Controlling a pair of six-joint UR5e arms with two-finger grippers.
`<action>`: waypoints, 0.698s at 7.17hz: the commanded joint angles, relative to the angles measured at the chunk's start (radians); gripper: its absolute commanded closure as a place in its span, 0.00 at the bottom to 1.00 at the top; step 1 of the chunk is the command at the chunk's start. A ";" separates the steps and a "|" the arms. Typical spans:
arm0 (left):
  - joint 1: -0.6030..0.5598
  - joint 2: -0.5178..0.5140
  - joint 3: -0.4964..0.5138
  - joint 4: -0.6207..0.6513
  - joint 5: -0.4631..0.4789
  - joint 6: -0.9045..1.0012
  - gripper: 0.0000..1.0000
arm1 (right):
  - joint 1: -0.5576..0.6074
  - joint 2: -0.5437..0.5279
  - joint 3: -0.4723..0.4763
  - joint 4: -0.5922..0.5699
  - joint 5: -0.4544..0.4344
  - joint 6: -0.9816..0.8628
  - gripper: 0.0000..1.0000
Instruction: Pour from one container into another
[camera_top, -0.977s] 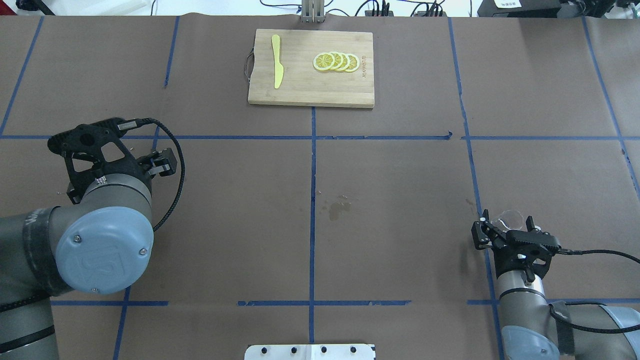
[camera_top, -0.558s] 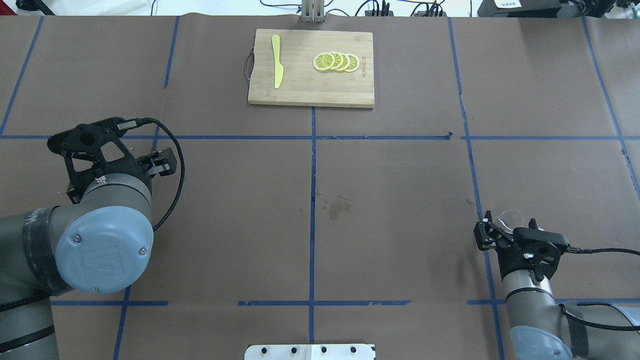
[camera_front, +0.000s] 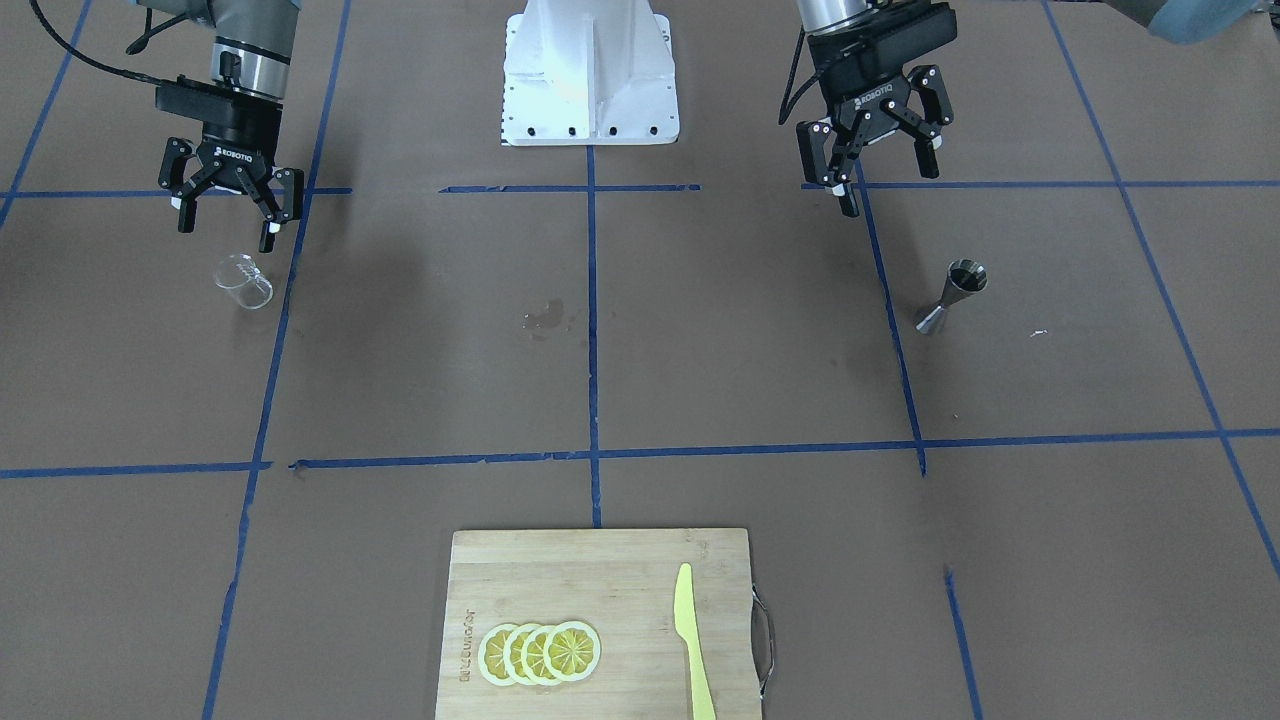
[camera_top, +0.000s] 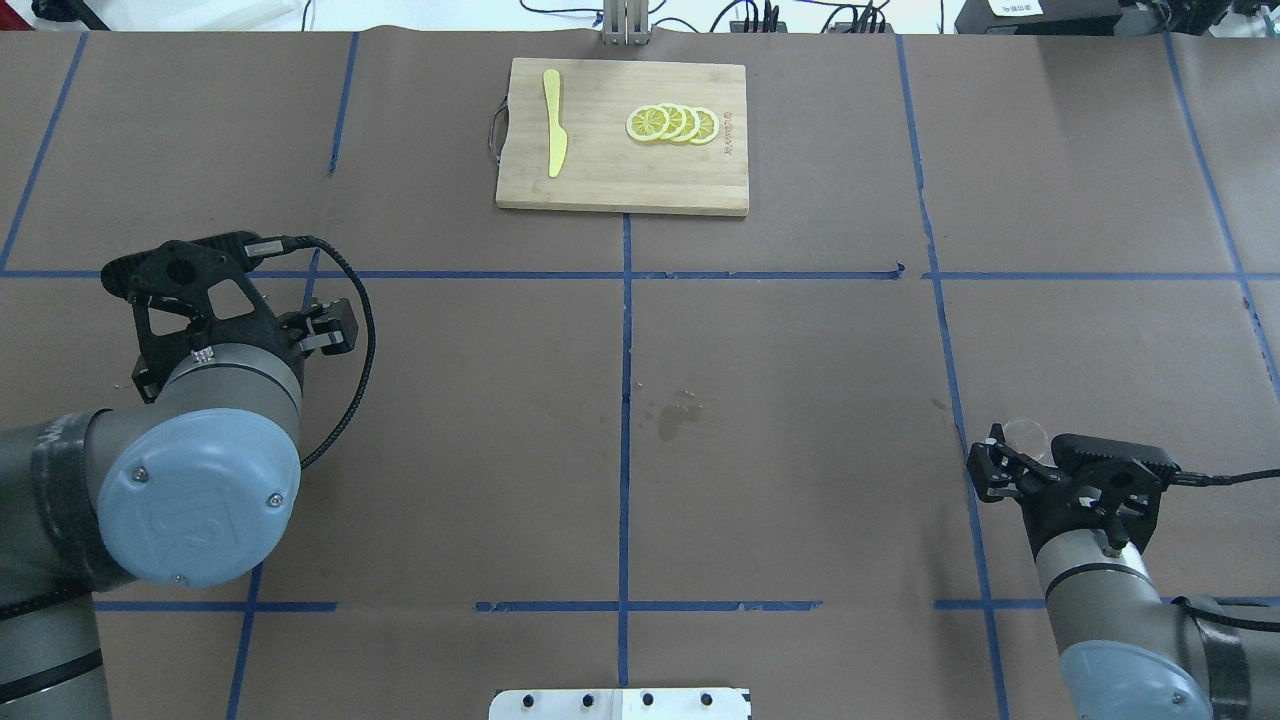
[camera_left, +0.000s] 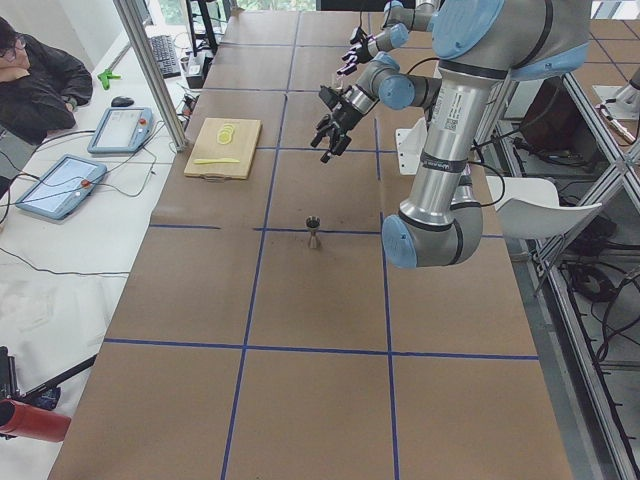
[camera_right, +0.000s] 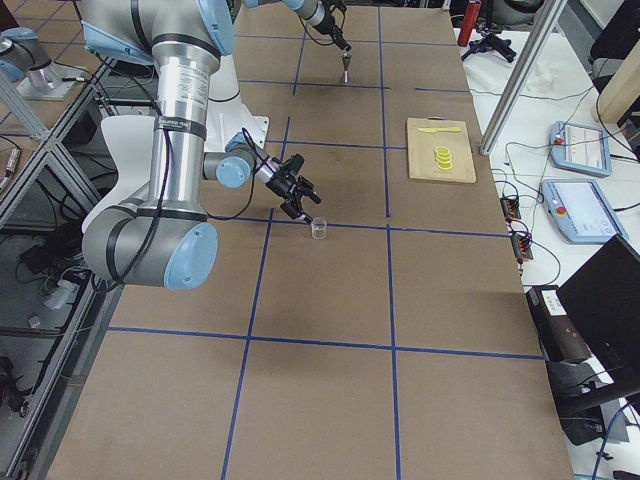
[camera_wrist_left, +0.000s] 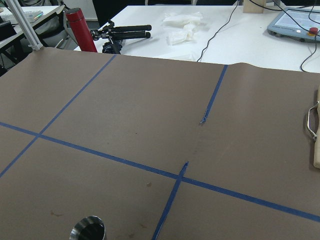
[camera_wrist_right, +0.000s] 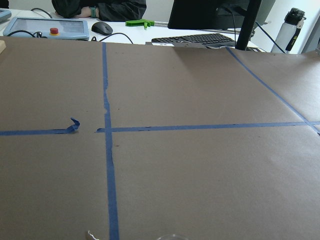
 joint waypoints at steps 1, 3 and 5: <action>-0.008 0.008 -0.001 -0.057 -0.025 0.079 0.00 | 0.110 0.005 0.083 -0.006 0.184 -0.176 0.00; -0.058 0.015 0.010 -0.135 -0.091 0.236 0.00 | 0.270 0.040 0.137 -0.002 0.442 -0.357 0.00; -0.121 0.021 0.016 -0.201 -0.137 0.385 0.00 | 0.488 0.117 0.134 -0.003 0.756 -0.590 0.00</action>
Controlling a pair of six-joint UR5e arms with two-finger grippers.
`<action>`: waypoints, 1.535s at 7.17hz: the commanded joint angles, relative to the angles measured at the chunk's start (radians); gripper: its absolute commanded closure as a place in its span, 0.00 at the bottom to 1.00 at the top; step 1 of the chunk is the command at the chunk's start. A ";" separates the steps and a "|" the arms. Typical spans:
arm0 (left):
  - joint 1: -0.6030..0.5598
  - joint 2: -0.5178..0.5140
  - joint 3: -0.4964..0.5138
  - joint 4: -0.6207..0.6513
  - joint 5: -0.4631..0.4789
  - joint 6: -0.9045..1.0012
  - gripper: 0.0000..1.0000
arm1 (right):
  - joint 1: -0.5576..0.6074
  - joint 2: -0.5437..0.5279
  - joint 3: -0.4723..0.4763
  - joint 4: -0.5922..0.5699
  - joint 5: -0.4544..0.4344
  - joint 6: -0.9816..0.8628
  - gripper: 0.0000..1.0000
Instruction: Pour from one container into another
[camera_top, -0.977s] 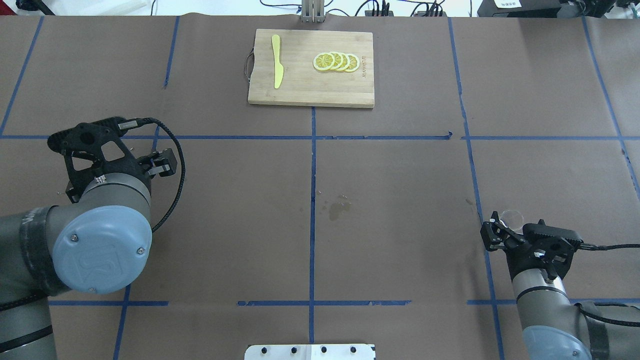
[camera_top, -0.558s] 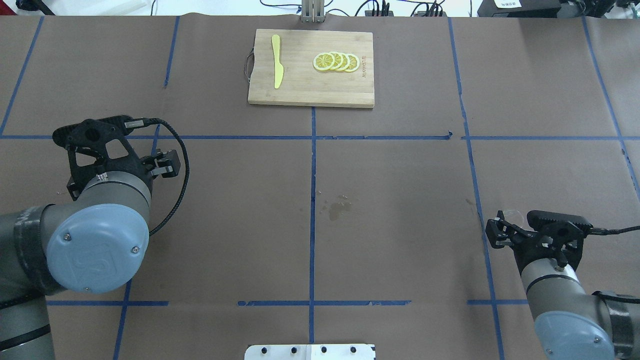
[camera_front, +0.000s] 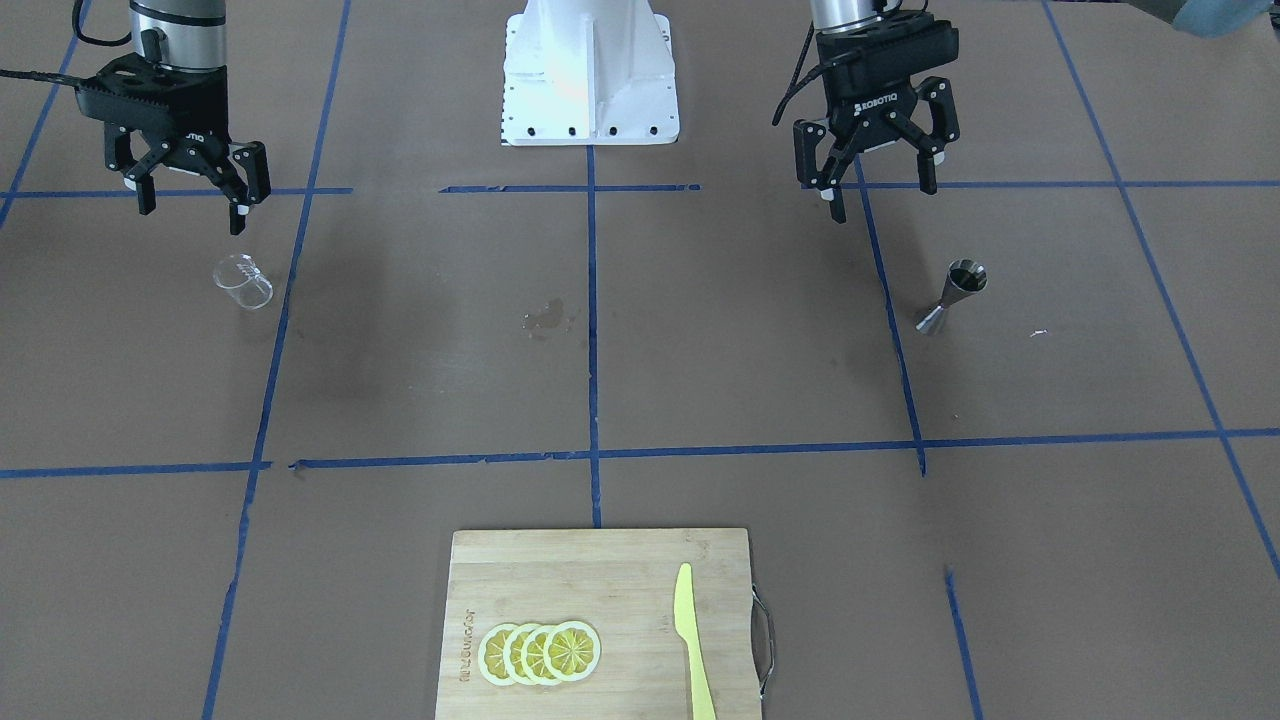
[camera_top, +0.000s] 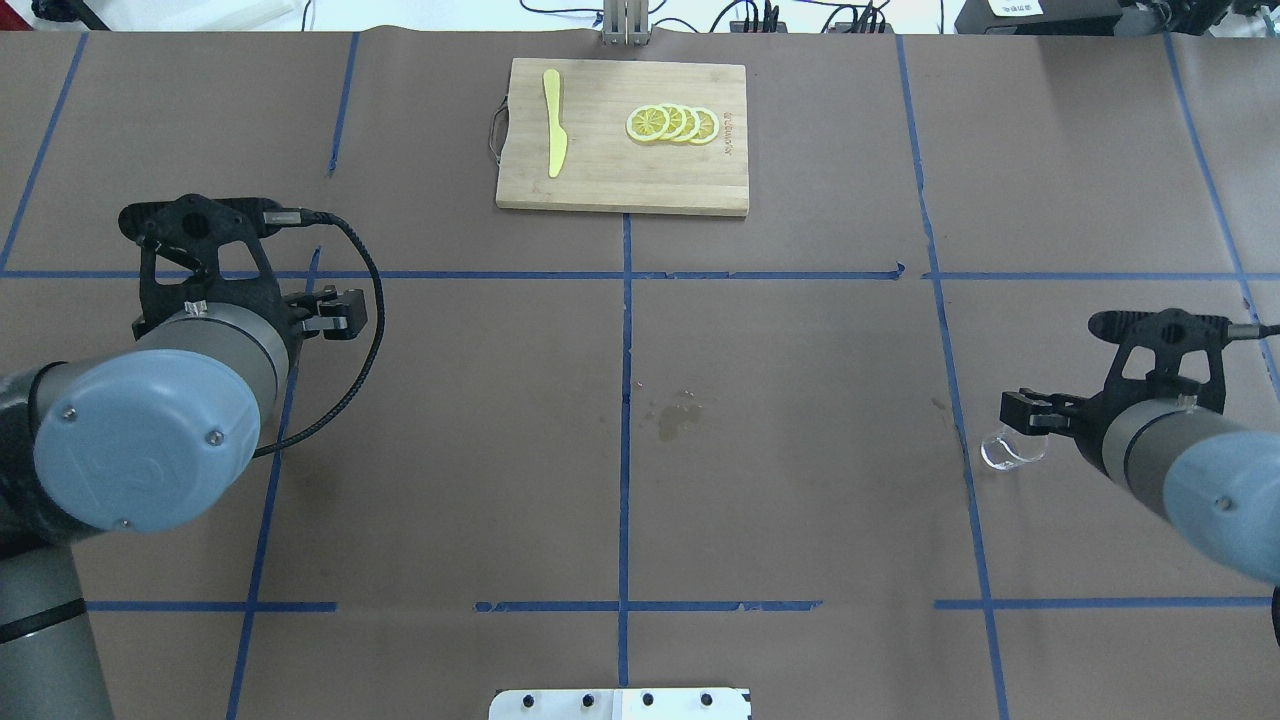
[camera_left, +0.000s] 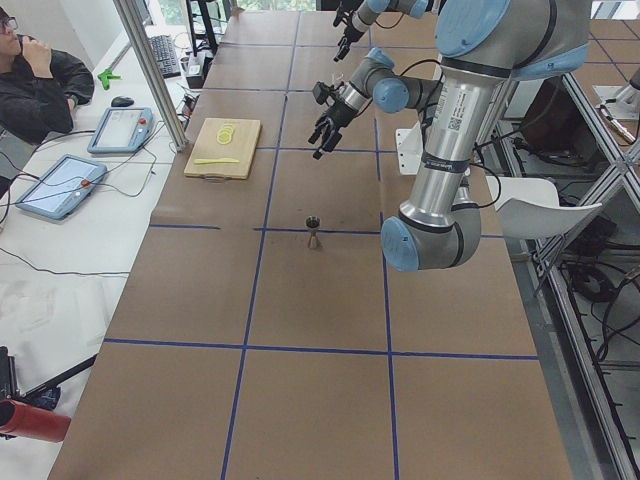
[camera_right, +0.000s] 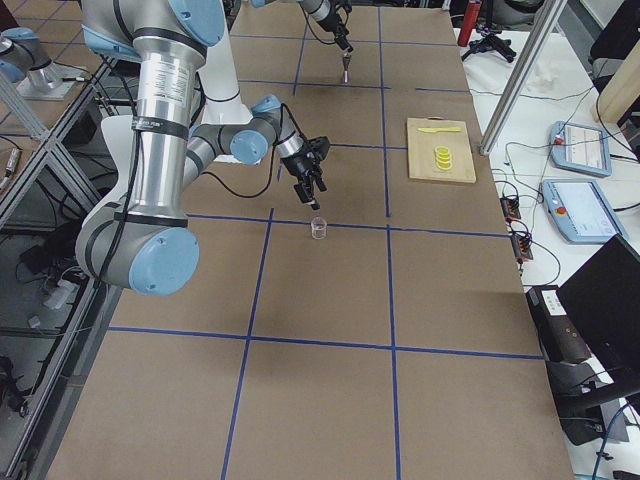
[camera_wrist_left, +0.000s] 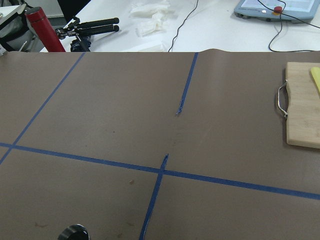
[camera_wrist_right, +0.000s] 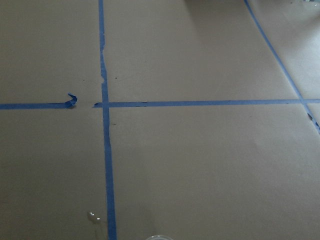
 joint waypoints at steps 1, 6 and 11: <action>-0.097 0.029 0.012 -0.113 -0.105 0.206 0.00 | 0.257 0.051 -0.004 -0.004 0.336 -0.275 0.00; -0.554 0.098 0.267 -0.503 -0.552 0.876 0.00 | 0.683 0.130 -0.212 -0.019 0.745 -0.873 0.00; -0.964 0.099 0.620 -0.588 -0.924 1.470 0.00 | 0.924 0.130 -0.312 -0.241 0.864 -1.410 0.00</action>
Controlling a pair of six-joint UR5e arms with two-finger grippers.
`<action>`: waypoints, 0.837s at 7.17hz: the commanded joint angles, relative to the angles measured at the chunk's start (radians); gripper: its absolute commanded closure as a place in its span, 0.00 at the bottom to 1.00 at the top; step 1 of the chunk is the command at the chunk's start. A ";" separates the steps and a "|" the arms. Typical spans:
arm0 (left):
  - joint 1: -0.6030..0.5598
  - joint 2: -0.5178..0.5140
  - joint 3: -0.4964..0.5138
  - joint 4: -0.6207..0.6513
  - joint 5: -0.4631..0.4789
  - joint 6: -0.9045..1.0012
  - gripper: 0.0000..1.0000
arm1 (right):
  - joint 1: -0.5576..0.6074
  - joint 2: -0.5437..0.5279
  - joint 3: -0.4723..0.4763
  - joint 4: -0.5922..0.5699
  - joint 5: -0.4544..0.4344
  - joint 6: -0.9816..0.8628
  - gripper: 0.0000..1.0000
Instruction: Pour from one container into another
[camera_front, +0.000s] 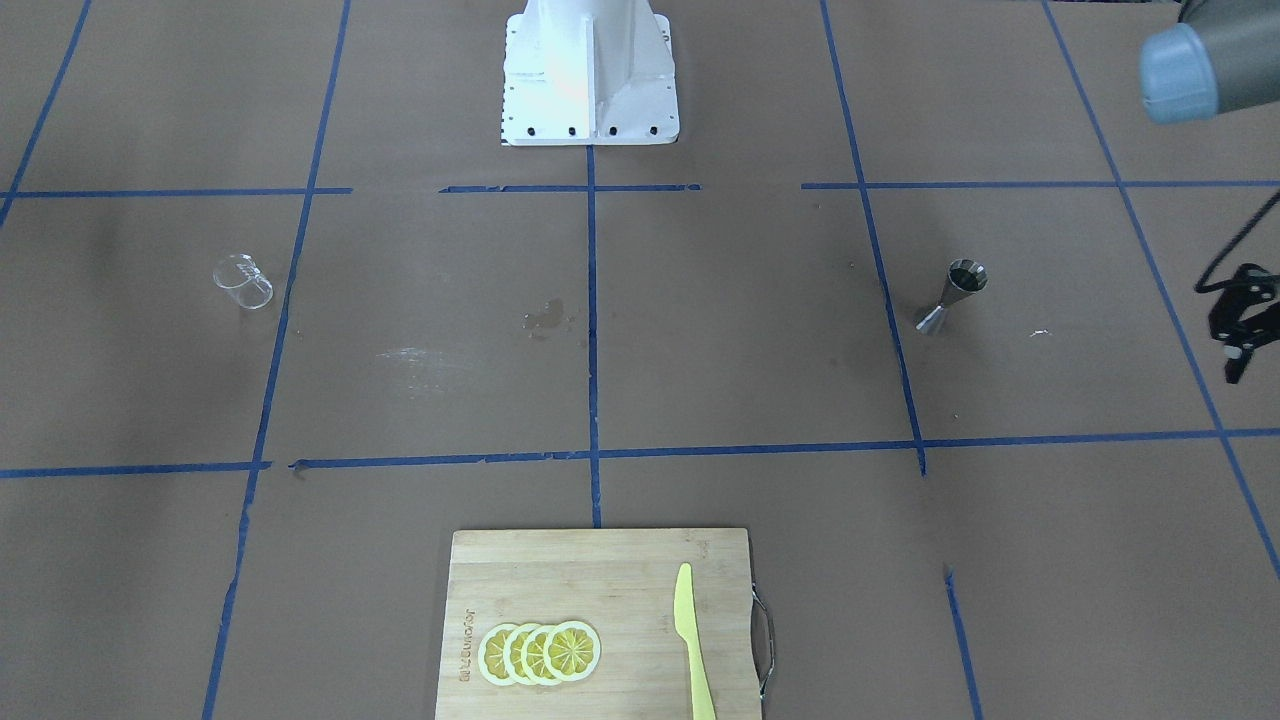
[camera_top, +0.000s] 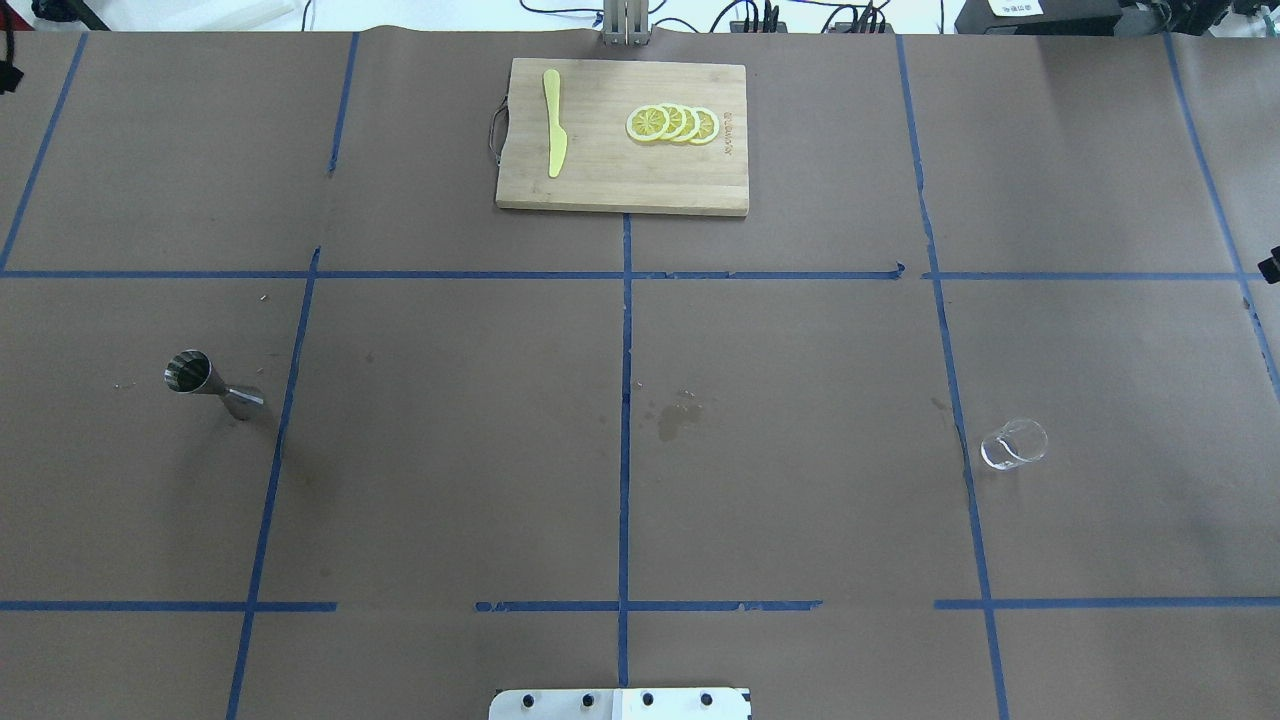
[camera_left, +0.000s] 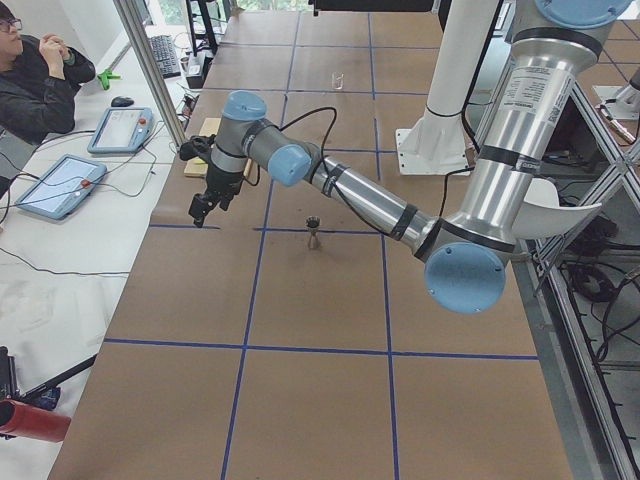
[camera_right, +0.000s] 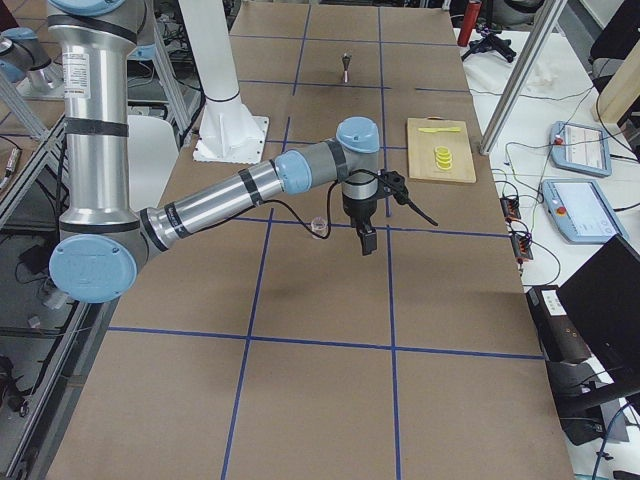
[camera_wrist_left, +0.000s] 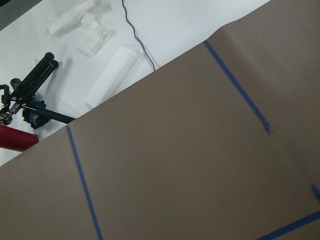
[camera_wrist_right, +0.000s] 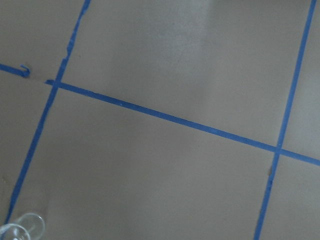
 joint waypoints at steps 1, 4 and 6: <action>-0.094 0.058 0.073 0.005 -0.119 0.197 0.00 | 0.111 -0.016 -0.024 -0.128 0.090 -0.173 0.00; -0.140 0.277 0.066 -0.007 -0.222 0.218 0.00 | 0.160 -0.094 -0.077 -0.118 0.178 -0.199 0.00; -0.148 0.284 0.082 -0.069 -0.276 0.199 0.00 | 0.160 -0.071 -0.105 -0.116 0.172 -0.204 0.00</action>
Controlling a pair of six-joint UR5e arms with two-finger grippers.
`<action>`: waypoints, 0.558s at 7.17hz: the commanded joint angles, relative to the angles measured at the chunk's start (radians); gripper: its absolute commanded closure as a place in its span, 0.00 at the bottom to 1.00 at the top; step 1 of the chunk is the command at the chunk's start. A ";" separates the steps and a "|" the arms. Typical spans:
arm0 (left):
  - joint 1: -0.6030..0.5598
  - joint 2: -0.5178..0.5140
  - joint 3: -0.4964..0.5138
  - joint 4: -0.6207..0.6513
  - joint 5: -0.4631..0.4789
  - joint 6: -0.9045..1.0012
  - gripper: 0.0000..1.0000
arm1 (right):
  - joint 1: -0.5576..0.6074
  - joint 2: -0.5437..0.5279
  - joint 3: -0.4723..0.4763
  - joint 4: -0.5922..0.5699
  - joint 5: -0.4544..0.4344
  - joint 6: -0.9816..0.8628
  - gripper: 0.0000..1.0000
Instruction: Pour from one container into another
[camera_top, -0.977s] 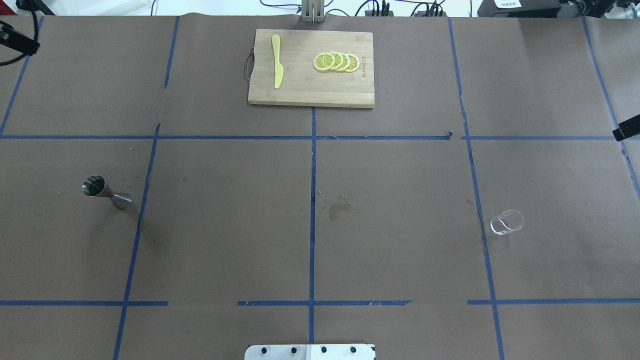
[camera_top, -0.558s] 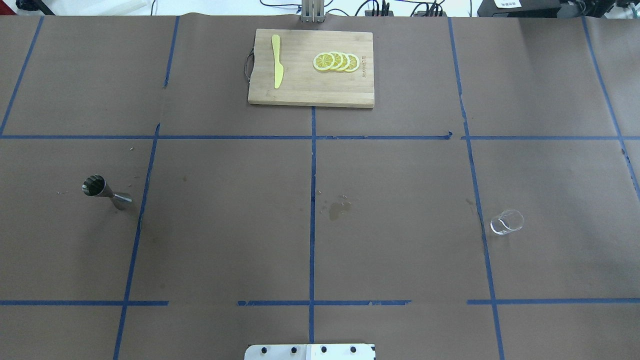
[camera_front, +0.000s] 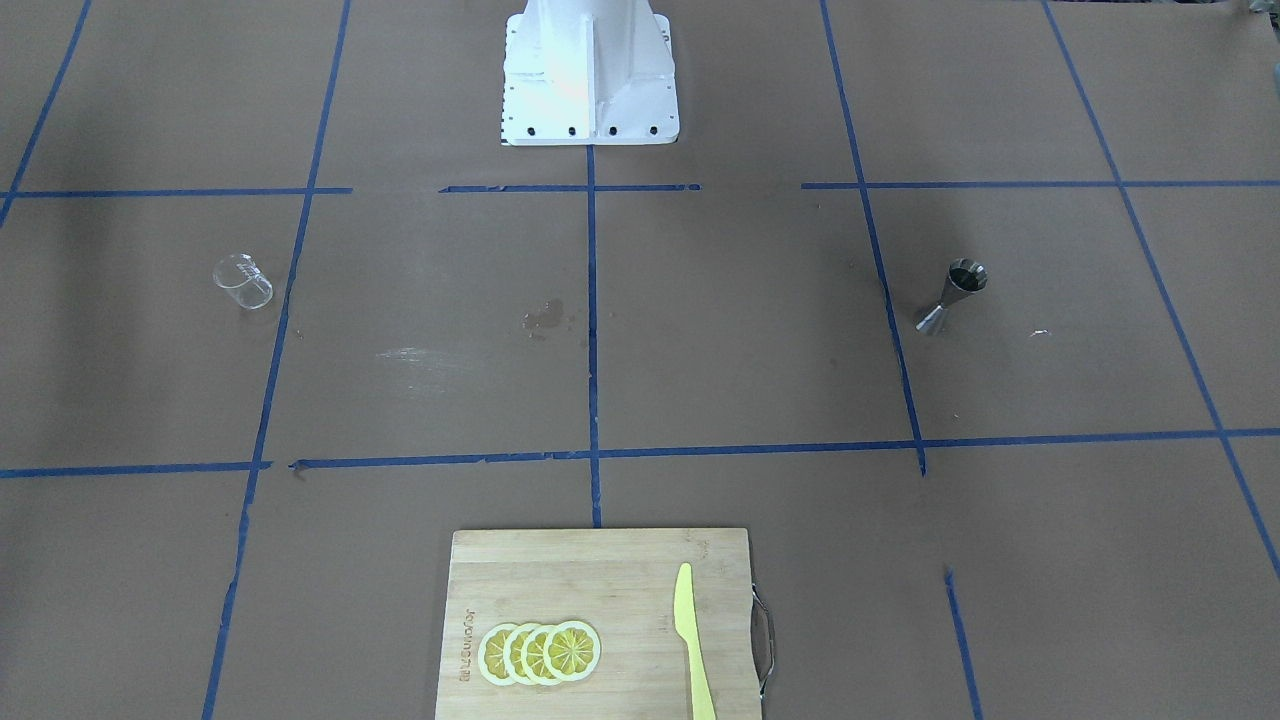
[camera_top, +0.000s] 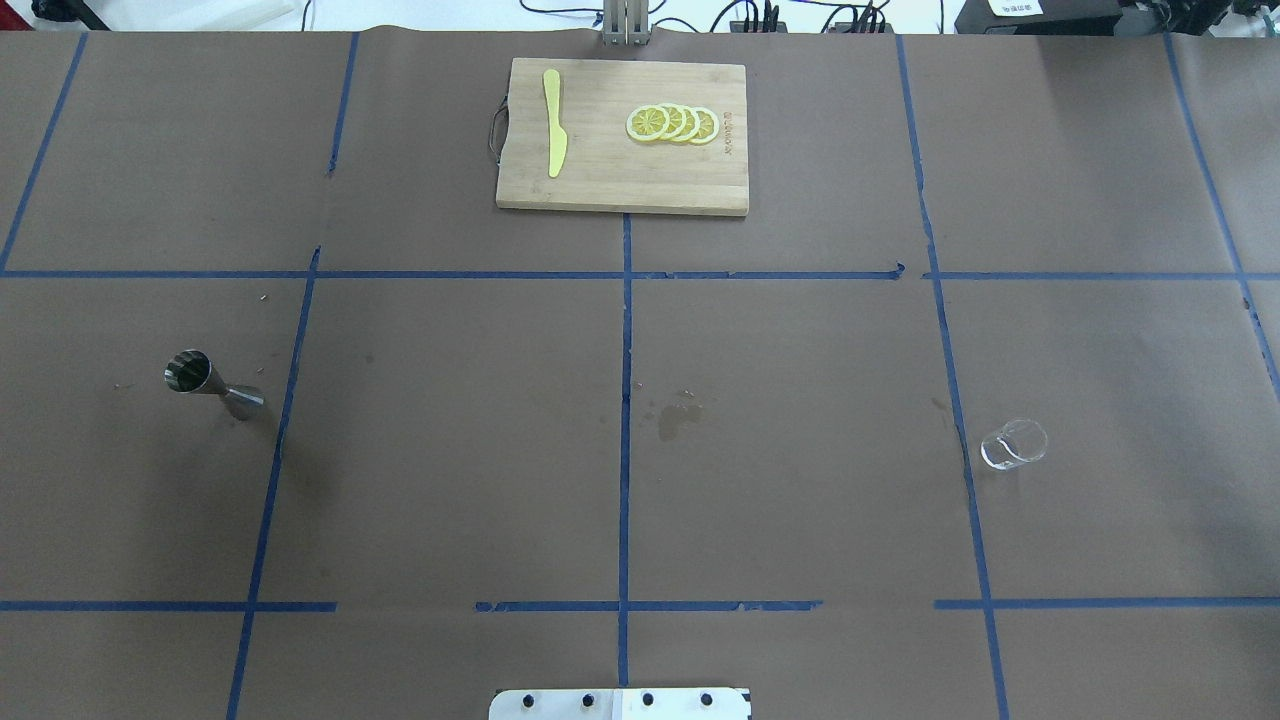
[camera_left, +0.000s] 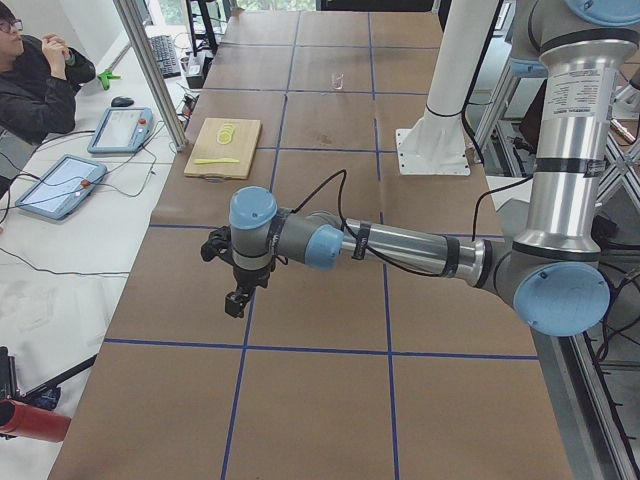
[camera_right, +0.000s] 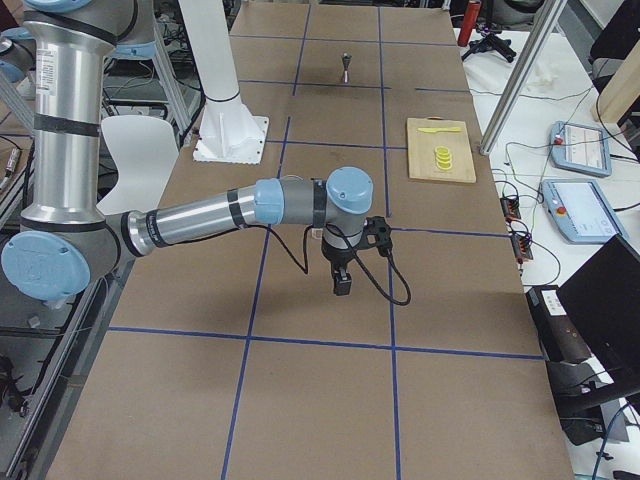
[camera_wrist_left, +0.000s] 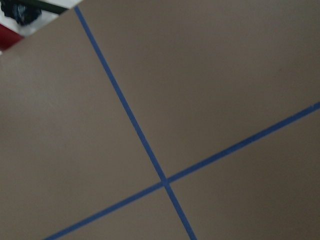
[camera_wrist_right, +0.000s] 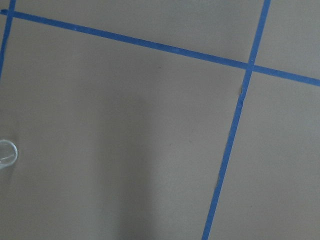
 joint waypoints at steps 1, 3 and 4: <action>-0.011 0.038 0.012 -0.034 -0.022 -0.007 0.00 | 0.001 0.002 -0.023 -0.001 0.003 -0.005 0.00; -0.025 0.040 0.095 -0.012 -0.024 -0.014 0.00 | 0.020 -0.005 -0.034 -0.004 0.007 0.001 0.00; -0.033 0.040 0.095 0.035 -0.028 -0.014 0.00 | 0.044 -0.008 -0.049 -0.004 0.012 0.001 0.00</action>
